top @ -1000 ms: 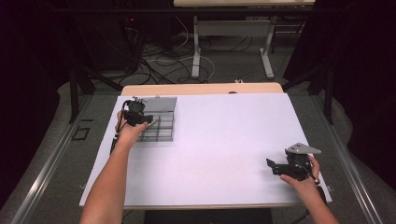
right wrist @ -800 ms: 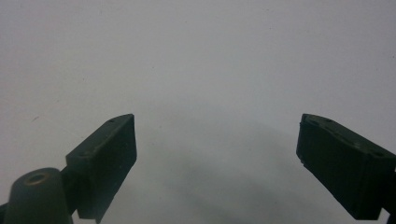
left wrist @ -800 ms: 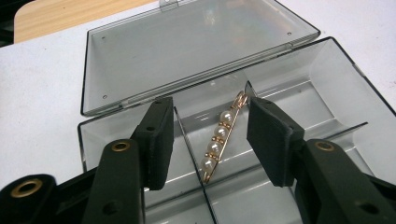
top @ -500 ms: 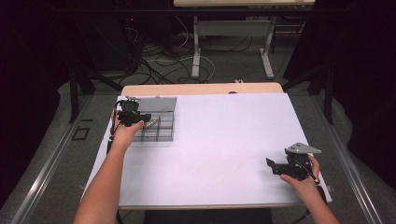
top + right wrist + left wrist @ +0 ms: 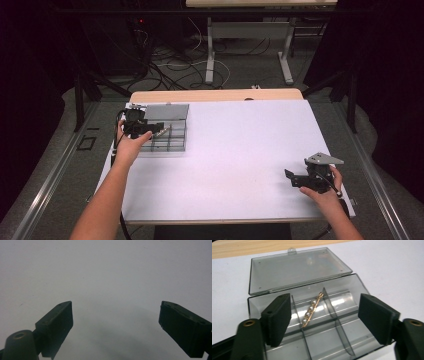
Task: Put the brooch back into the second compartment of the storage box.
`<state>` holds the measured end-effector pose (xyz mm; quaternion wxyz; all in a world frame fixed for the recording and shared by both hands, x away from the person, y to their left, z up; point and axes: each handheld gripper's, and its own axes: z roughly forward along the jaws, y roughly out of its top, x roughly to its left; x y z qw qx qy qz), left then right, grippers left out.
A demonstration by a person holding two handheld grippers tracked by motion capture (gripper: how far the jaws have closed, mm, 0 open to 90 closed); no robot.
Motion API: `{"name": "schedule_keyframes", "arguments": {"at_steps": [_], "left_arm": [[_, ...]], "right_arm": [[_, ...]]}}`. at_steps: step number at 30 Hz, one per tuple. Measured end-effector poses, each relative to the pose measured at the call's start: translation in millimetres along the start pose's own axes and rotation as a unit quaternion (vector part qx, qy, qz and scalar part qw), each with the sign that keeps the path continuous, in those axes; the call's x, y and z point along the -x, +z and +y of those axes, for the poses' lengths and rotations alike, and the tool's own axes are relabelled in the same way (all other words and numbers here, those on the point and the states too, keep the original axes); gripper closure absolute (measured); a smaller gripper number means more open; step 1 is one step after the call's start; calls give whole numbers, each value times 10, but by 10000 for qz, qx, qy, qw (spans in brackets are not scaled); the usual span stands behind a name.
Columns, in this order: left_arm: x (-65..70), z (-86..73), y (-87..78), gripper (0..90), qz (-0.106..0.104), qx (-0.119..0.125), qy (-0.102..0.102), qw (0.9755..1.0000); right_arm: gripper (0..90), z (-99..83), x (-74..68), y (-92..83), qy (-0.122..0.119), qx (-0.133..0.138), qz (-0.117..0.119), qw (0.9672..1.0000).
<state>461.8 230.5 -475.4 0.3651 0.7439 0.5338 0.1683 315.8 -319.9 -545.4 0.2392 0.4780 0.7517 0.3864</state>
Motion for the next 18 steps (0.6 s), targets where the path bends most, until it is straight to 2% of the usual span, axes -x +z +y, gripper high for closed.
{"name": "schedule_keyframes", "arguments": {"at_steps": [4,6,10,18], "left_arm": [[54,2,-74,207,-75,130,105,9998],[90,-2,-106,169,-106,201,79,9997],[139,-14,-165,155,-120,224,194,9995],[236,-77,-261,64,-265,325,176,9990]], "right_arm": [[116,2,-3,1,7,3,-15,10000],[116,4,-4,-4,-6,-1,-27,10000],[116,1,-2,-7,-17,-13,-19,10000],[116,2,-5,-4,-27,20,2,10000]]}}
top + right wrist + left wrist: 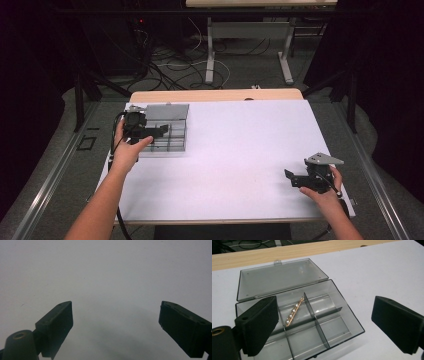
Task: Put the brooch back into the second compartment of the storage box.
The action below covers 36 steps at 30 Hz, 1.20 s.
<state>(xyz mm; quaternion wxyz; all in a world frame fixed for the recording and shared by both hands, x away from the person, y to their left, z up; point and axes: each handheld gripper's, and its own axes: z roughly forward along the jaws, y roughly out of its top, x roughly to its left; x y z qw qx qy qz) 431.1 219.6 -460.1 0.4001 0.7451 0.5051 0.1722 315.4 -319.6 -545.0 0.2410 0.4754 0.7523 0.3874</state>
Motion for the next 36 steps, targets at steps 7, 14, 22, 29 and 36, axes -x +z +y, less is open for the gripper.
{"name": "schedule_keyframes", "arguments": {"at_steps": [7,14,22,29,36], "left_arm": [[82,-117,-60,27,-89,20,58,9999],[132,-263,-130,4,-139,31,89,9999],[197,-508,-178,4,-237,42,64,9997],[221,-722,-239,4,-262,56,-37,9996],[252,-839,-329,4,-369,60,-17,9993]], "right_arm": [[116,3,-7,-7,38,-3,0,10000],[116,-3,-4,-9,46,9,-47,10000],[116,4,-13,-24,73,-15,-3,10000],[116,2,-11,-23,69,-3,5,10000],[116,1,-10,-24,61,-9,1,10000]]}}
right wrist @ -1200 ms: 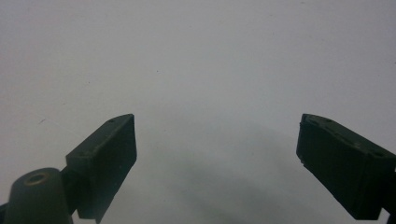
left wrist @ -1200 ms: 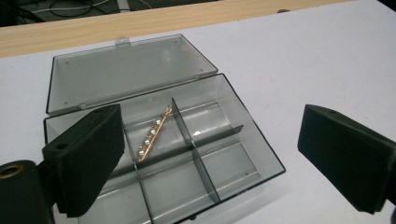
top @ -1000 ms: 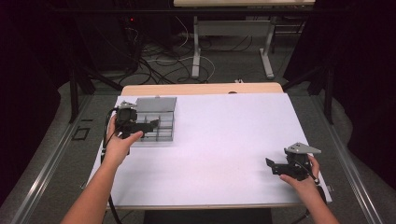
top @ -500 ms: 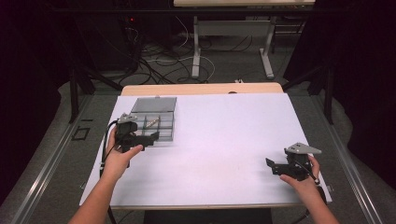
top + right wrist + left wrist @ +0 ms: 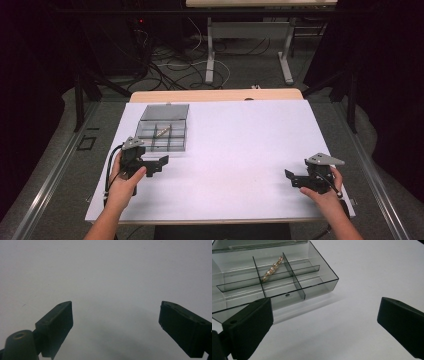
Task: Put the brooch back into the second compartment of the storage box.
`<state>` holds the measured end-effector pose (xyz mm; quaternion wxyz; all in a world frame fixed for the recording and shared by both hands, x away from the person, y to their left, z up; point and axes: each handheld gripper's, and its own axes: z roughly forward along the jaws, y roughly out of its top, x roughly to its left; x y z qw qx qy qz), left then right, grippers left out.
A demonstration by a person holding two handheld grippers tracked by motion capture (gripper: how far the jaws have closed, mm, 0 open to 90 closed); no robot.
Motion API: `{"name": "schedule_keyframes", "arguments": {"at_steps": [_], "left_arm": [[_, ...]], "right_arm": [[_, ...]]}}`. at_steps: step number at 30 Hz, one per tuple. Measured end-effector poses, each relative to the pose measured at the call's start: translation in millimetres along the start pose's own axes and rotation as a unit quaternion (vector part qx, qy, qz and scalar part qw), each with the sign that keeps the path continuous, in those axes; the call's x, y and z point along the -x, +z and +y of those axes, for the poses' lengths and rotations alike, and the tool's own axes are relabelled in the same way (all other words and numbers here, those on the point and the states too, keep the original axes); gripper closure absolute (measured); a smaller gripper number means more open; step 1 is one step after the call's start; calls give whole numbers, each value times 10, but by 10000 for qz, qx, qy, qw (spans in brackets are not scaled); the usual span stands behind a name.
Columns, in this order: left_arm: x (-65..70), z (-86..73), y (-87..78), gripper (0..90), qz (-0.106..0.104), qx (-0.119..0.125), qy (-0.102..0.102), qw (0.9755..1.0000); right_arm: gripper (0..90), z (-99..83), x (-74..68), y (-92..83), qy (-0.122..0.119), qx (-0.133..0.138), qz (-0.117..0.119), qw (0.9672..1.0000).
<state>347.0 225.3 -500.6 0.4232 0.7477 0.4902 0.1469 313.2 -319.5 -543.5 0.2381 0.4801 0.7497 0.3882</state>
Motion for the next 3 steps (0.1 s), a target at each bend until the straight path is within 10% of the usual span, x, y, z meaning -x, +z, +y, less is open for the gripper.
{"name": "schedule_keyframes", "arguments": {"at_steps": [3], "left_arm": [[-8,-46,-29,4,59,58,40,10000]], "right_arm": [[116,-6,16,-1,-13,16,-36,10000]]}}
